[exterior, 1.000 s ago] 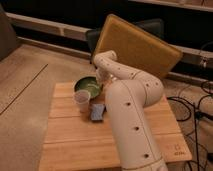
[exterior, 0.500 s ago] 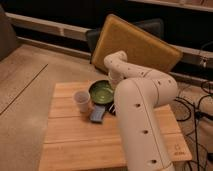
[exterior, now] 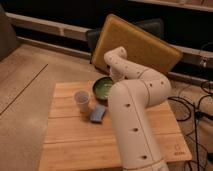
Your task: Drag the ceramic bowl in a circle
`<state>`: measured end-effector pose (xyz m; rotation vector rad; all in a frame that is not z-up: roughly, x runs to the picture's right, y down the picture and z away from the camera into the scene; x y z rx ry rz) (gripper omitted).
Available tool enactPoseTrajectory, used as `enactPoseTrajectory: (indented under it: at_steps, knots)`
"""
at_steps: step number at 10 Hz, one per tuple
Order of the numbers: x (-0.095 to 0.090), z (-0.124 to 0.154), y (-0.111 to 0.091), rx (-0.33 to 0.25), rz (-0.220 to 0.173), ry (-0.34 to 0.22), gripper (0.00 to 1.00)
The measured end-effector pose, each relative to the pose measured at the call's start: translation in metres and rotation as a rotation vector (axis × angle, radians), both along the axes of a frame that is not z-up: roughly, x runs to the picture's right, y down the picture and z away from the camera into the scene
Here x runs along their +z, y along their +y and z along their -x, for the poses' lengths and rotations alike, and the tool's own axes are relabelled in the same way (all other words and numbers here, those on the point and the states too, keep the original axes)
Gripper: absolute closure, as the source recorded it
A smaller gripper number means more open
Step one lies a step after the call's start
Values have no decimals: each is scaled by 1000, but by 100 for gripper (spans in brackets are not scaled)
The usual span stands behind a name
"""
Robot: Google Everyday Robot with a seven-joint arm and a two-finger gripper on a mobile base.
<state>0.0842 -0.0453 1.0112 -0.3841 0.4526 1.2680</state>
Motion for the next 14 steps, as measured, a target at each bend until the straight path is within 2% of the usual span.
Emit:
enactPoseTrajectory:
  at_steps: [3, 5, 6, 7, 8, 11, 12, 14]
  knots:
    - [19, 49, -4, 10, -7, -89, 100]
    - [20, 77, -2, 23, 1, -149, 99]
    - [18, 81, 0, 22, 9, -156, 94]
    - [14, 77, 1, 9, 11, -143, 84]
    - [9, 59, -1, 1, 7, -95, 72]
    - [0, 23, -4, 5, -7, -1, 44]
    - [-1, 22, 0, 14, -4, 10, 32]
    - [-1, 32, 9, 42, 9, -4, 20]
